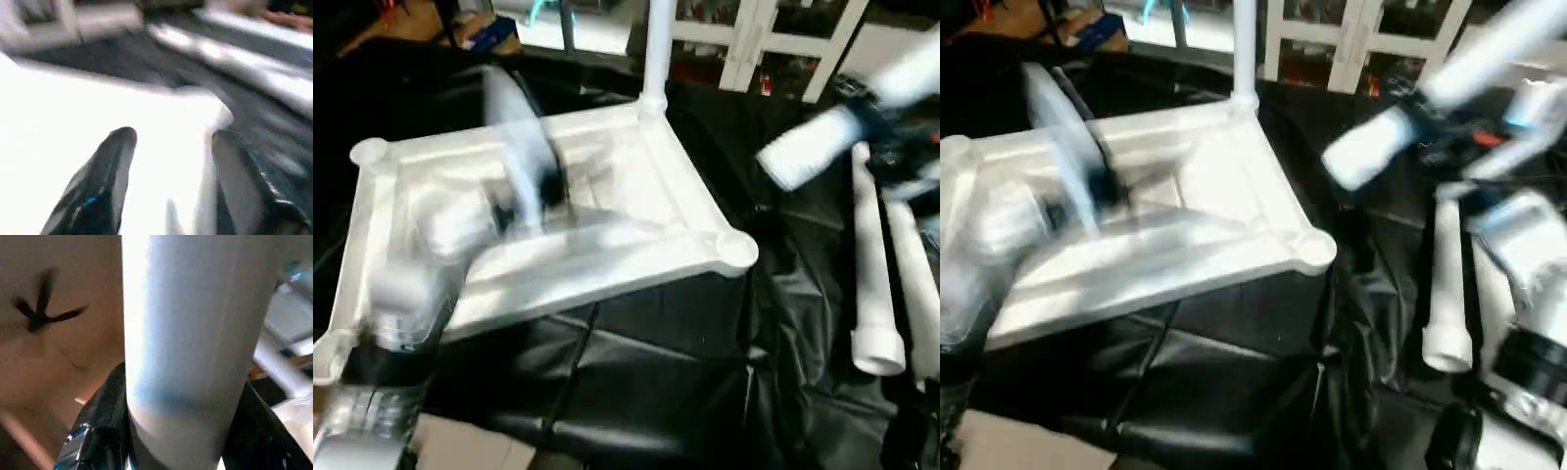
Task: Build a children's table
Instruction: Insert table leg to table base
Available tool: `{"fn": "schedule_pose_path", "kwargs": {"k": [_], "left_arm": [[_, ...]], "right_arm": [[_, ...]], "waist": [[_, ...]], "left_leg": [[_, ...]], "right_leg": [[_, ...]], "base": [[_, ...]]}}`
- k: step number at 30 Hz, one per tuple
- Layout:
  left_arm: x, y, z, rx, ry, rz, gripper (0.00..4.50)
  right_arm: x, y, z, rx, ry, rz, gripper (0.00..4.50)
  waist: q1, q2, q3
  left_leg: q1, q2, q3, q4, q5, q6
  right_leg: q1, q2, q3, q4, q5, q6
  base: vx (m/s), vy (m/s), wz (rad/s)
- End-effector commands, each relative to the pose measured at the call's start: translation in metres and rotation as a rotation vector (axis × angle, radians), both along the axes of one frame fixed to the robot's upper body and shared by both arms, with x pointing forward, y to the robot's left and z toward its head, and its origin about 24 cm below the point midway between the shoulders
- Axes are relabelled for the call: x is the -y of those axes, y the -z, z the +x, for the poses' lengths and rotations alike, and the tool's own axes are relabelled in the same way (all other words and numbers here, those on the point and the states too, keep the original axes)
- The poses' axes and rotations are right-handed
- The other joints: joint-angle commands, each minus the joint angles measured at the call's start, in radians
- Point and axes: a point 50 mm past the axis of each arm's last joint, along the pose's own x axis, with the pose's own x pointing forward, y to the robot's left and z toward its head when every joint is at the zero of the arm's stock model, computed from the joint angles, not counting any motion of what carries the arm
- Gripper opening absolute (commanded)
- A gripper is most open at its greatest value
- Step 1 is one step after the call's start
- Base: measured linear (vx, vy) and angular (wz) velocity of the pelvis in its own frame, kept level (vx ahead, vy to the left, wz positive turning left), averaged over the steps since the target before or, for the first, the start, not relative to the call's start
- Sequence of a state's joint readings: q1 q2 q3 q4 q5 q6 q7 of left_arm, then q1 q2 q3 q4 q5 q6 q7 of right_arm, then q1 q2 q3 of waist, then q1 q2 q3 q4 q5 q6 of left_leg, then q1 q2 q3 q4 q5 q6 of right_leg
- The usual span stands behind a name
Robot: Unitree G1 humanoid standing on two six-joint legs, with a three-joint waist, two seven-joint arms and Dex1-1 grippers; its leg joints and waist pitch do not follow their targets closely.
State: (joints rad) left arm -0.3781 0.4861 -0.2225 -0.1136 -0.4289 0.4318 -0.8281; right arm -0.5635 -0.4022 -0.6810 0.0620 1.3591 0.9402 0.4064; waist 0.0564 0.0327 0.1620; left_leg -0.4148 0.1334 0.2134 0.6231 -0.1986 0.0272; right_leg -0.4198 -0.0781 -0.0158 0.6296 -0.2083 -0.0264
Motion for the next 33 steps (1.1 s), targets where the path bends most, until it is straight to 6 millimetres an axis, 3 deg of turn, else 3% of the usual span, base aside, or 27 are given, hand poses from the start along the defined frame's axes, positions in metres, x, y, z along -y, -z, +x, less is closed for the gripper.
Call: {"fn": "schedule_pose_path", "kwargs": {"k": [1, 2, 3, 5, 6, 7, 8, 10, 11, 12, 17, 20, 24, 28, 33], "left_arm": [[0.011, -0.014, -0.010, 0.067, 0.082, 0.015, 3.18], [0.012, -0.012, -0.011, 0.069, 0.077, 0.017, 3.42], [0.013, -0.012, -0.012, 0.070, 0.077, 0.017, 3.47], [0.016, -0.007, -0.012, 0.072, 0.068, 0.021, 3.55], [0.018, -0.002, -0.013, 0.081, 0.070, 0.039, 3.55], [0.019, 0.001, -0.013, 0.092, 0.069, 0.055, 3.70], [0.021, 0.004, -0.014, 0.091, 0.076, 0.063, 3.83], [0.023, 0.008, -0.016, 0.089, 0.076, 0.077, 3.90], [0.023, 0.011, -0.017, 0.088, 0.074, 0.088, 3.90], [0.024, 0.013, -0.017, 0.084, 0.076, 0.097, 3.90], [0.024, 0.023, -0.018, 0.080, 0.050, 0.137, 3.90], [0.023, 0.026, -0.018, 0.084, 0.047, 0.156, 3.90], [0.023, 0.029, -0.018, 0.089, 0.042, 0.172, 3.90], [0.022, 0.029, -0.017, 0.097, 0.026, 0.177, 3.90], [0.020, 0.030, -0.017, 0.103, 0.016, 0.184, 3.90]], "right_arm": [[0.006, -0.001, -0.007, 0.013, -0.041, 0.107, 1.82], [0.007, -0.002, -0.008, 0.016, -0.045, 0.127, 1.82], [0.008, -0.002, -0.008, 0.015, -0.046, 0.132, 1.82], [0.008, -0.002, -0.010, 0.010, -0.058, 0.145, 1.82], [0.008, -0.002, -0.012, 0.000, -0.073, 0.146, 1.82], [0.007, -0.002, -0.012, -0.007, -0.084, 0.148, 1.82], [0.006, -0.003, -0.013, -0.016, -0.091, 0.153, 1.82], [0.006, -0.004, -0.015, -0.033, -0.101, 0.164, 1.82], [0.006, -0.004, -0.016, -0.039, -0.105, 0.170, 1.82], [0.006, -0.005, -0.016, -0.042, -0.108, 0.173, 1.82], [0.007, -0.006, -0.018, -0.059, -0.111, 0.185, 1.82], [0.007, -0.006, -0.018, -0.064, -0.110, 0.190, 1.82], [0.008, -0.007, -0.017, -0.087, -0.099, 0.216, 1.82], [0.011, -0.010, -0.010, -0.141, -0.048, 0.303, 1.82], [0.010, -0.013, -0.006, -0.169, -0.038, 0.417, 1.82]], "waist": [[0.002, 0.002, -0.084], [0.005, -0.003, -0.074], [0.005, -0.005, -0.072], [0.001, -0.009, -0.060], [0.001, -0.009, -0.060], [-0.001, -0.008, -0.056], [-0.004, -0.008, -0.056], [-0.006, -0.009, -0.059], [-0.005, -0.009, -0.060], [-0.005, -0.009, -0.060], [-0.008, -0.011, -0.068], [-0.007, -0.013, -0.066], [-0.006, -0.011, -0.062], [-0.008, -0.010, -0.054], [-0.012, -0.008, -0.054]], "left_leg": [[0.055, 0.090, -0.045, -0.078, 0.093, 0.095], [0.051, 0.087, -0.039, -0.085, 0.029, 0.075], [0.049, 0.086, -0.039, -0.087, 0.004, 0.065], [0.047, 0.085, -0.041, -0.096, -0.075, 0.025], [0.047, 0.085, -0.041, -0.096, -0.075, 0.025], [0.049, 0.085, -0.043, -0.101, -0.098, 0.005], [0.051, 0.085, -0.043, -0.103, -0.093, -0.003], [0.049, 0.083, -0.043, -0.104, -0.072, -0.004], [0.051, 0.083, -0.041, -0.103, -0.033, 0.014], [0.051, 0.083, -0.041, -0.103, -0.033, 0.014], [0.044, 0.078, -0.036, -0.095, 0.082, 0.101], [0.044, 0.080, -0.034, -0.094, 0.088, 0.120], [0.046, 0.083, -0.035, -0.097, 0.076, 0.120], [0.051, 0.084, -0.032, -0.105, 0.021, 0.076], [0.051, 0.081, -0.032, -0.106, 0.022, 0.060]], "right_leg": [[0.036, -0.062, 0.030, -0.046, 0.117, -0.265], [0.036, -0.067, 0.033, -0.056, 0.062, -0.271], [0.039, -0.069, 0.034, -0.059, 0.034, -0.270], [0.041, -0.074, 0.038, -0.074, -0.096, -0.245], [0.041, -0.074, 0.038, -0.074, -0.096, -0.245], [0.040, -0.075, 0.039, -0.082, -0.165, -0.217], [0.040, -0.075, 0.039, -0.084, -0.171, -0.204], [0.042, -0.074, 0.038, -0.081, -0.149, -0.198], [0.040, -0.073, 0.039, -0.080, -0.084, -0.198], [0.040, -0.073, 0.039, -0.080, -0.084, -0.198], [0.046, -0.065, 0.036, -0.064, 0.118, -0.228], [0.046, -0.065, 0.035, -0.063, 0.128, -0.238], [0.043, -0.067, 0.035, -0.067, 0.096, -0.242], [0.037, -0.066, 0.036, -0.076, 0.008, -0.228], [0.037, -0.063, 0.036, -0.071, 0.050, -0.212]], "base": [[0.000, 0.000, 0.00], [0.000, 0.000, 0.00], [0.000, 0.000, 0.00], [0.000, 0.000, 0.00], [0.000, 0.000, 0.00], [0.000, 0.000, 0.00], [0.000, 0.000, 0.00], [0.000, 0.000, 0.00], [0.000, 0.000, 0.00], [0.000, 0.000, 0.00], [0.000, 0.000, 0.00], [0.000, 0.000, 0.00], [0.000, 0.000, 0.00], [0.000, 0.000, 0.00], [0.000, 0.000, 0.00]]}}
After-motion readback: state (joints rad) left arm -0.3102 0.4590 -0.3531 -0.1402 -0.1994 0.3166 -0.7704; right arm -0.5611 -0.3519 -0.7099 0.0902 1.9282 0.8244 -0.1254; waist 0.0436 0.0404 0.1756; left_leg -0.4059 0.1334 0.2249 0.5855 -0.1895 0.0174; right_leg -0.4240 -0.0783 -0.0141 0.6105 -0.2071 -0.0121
